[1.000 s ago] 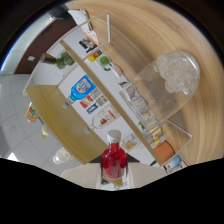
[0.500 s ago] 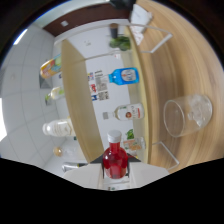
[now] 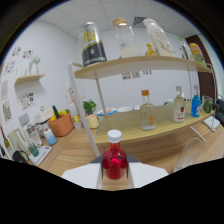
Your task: Make me a cup of Vodka Sunrise.
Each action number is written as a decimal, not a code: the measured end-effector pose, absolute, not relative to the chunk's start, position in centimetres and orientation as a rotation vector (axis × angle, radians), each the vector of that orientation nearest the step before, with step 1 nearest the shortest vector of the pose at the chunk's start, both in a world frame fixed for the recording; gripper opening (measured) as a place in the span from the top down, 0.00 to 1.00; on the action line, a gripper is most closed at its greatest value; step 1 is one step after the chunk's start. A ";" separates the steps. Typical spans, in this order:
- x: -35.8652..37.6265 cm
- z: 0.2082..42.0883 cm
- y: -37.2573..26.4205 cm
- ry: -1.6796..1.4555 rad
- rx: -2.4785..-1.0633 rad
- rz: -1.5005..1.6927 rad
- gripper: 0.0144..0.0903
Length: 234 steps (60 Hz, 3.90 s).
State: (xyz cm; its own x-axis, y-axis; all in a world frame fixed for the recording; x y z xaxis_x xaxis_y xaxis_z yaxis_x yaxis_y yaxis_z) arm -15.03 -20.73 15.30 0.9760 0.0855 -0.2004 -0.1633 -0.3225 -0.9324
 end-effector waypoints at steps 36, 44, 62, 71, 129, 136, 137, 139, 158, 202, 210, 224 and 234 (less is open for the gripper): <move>-18.6 1.6 -20.8 -0.044 -2.176 0.123 0.73; -18.7 1.6 -21.5 -0.080 -2.177 0.112 0.72; -18.8 2.7 -23.1 -0.157 -2.190 0.164 0.33; -17.3 7.7 -24.4 -0.157 -2.133 0.201 0.06; 17.9 32.4 -23.3 0.113 -1.841 0.016 0.06; 20.4 36.6 -18.7 0.105 -1.764 0.000 0.06; 20.6 37.0 -18.1 0.102 -1.756 -0.003 0.06; 21.3 37.5 -16.9 0.097 -1.737 -0.008 0.06; 21.4 38.3 -10.4 0.007 -1.737 0.039 0.32; 19.3 39.8 -19.1 0.048 -1.678 0.062 0.52; 16.9 32.9 -21.5 0.089 -1.768 0.087 0.52; 14.4 20.7 -22.8 0.179 -1.910 0.089 0.52; 14.1 17.5 -22.5 0.122 -1.964 -0.033 0.52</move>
State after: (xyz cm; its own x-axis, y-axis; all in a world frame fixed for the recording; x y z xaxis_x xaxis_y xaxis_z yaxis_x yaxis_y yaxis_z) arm 14.08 -22.51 17.54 0.9943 -0.1012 -0.0340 -0.0704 -0.3814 -0.9217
